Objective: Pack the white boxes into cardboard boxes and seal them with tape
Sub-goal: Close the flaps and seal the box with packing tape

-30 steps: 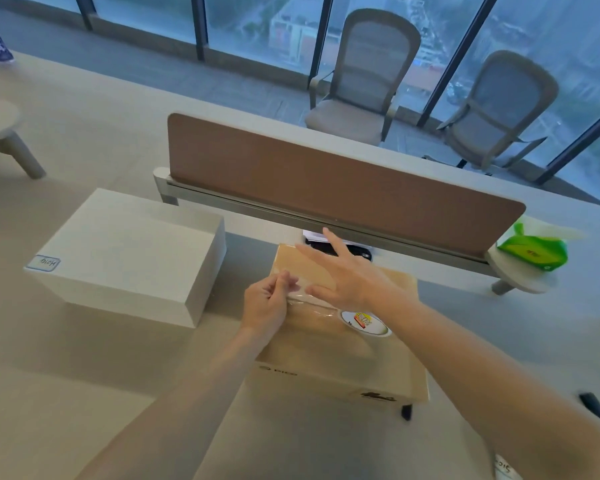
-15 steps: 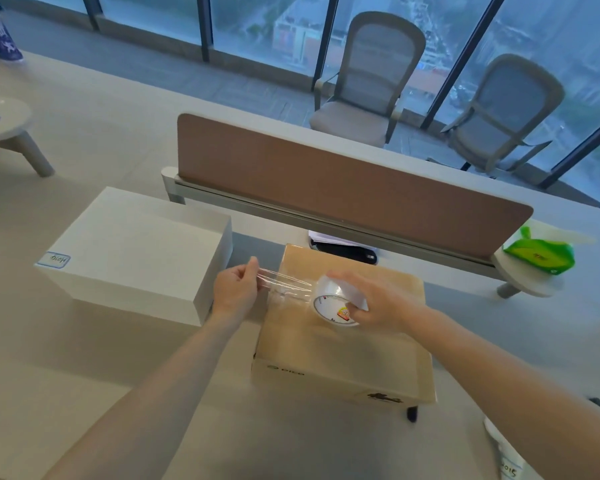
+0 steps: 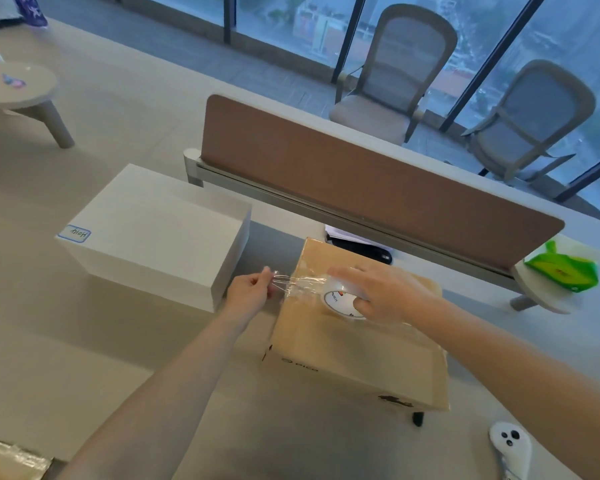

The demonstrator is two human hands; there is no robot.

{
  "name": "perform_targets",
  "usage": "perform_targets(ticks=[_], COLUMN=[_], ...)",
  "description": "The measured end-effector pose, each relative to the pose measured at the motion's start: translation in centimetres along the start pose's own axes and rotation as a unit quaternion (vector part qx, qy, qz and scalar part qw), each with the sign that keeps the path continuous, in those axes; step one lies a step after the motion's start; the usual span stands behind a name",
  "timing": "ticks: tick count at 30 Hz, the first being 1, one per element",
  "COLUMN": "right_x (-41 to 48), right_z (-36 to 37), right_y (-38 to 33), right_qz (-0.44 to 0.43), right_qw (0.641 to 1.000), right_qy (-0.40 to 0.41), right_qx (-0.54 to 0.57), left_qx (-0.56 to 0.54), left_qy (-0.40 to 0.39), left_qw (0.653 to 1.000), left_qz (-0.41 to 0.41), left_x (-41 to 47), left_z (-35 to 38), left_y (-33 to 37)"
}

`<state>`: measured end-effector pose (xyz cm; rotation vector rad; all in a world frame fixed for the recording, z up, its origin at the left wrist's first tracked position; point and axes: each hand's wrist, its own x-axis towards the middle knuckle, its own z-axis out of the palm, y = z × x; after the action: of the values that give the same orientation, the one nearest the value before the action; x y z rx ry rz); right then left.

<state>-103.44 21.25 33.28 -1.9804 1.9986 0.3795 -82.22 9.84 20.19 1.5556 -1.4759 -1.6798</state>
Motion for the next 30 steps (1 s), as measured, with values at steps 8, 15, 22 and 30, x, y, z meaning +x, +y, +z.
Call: perform_targets(ticks=[8, 15, 22, 30], right_x=[0.9, 1.0, 1.5, 1.3], right_z=[-0.4, -0.4, -0.5, 0.1], right_y=[0.0, -0.4, -0.6, -0.3], right_qz=[-0.007, -0.003, -0.019, -0.027], right_qw=[0.999, 0.999, 1.0, 0.999], right_qy=[-0.034, -0.027, -0.018, 0.004], right_qx=[-0.019, -0.022, -0.011, 0.019], left_qx=[-0.036, 0.01, 0.245, 0.099], left_qy=[-0.029, -0.138, -0.018, -0.218], left_qw=[0.997, 0.986, 0.966, 0.97], left_qz=[-0.057, -0.09, 0.081, 0.046], left_x=[0.0, 0.6, 0.7, -3.2], left_z=[2.2, 2.5, 0.9, 2.8], left_y=[-1.7, -1.4, -0.1, 0.9])
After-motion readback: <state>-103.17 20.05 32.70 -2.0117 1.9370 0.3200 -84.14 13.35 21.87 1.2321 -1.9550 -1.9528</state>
